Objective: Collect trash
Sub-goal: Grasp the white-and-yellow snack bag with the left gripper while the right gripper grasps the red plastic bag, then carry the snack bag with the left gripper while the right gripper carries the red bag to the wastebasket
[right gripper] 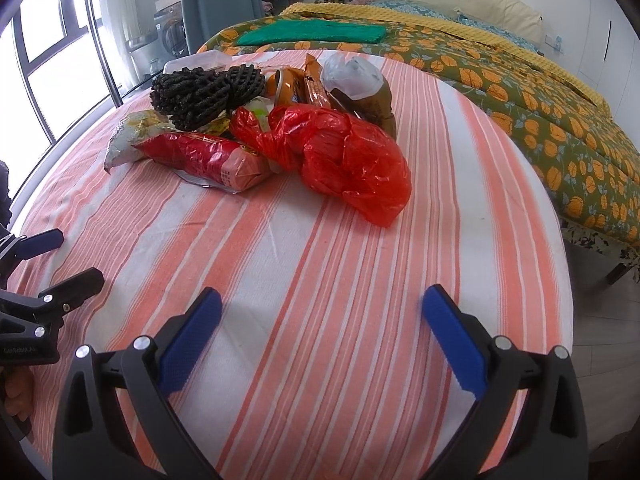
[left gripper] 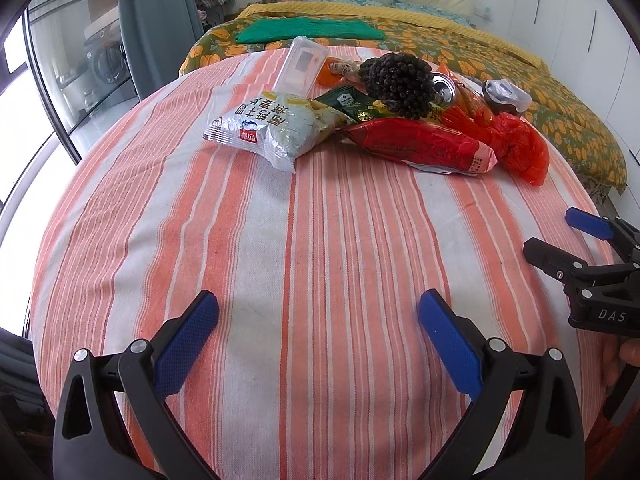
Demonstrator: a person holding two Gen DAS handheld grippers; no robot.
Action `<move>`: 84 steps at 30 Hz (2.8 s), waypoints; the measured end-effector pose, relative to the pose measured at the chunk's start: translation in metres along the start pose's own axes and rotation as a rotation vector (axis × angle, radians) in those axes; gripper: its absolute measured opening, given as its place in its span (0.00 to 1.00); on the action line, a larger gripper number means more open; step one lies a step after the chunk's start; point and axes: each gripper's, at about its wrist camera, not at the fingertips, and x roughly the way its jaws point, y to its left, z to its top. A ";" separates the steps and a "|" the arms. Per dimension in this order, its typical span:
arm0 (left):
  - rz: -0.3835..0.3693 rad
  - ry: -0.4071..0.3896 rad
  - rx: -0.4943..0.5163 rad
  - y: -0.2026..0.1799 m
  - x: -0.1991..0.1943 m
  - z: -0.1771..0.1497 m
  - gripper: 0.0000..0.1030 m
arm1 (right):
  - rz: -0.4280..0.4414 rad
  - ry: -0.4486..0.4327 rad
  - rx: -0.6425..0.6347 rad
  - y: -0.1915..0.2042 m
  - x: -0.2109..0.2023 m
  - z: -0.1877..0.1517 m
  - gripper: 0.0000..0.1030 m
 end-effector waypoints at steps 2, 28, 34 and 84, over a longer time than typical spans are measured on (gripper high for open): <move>-0.002 -0.001 -0.001 0.000 -0.002 -0.002 0.96 | 0.002 0.000 0.001 0.000 0.000 0.000 0.95; -0.136 0.015 0.176 0.056 0.051 0.119 0.43 | -0.001 -0.001 0.002 0.001 0.001 0.000 0.95; -0.110 -0.014 0.032 0.059 -0.001 0.063 0.41 | -0.002 -0.001 0.002 0.001 0.001 0.000 0.95; -0.067 -0.014 0.038 0.016 0.004 0.003 0.93 | 0.183 0.043 -0.148 -0.014 0.020 0.071 0.48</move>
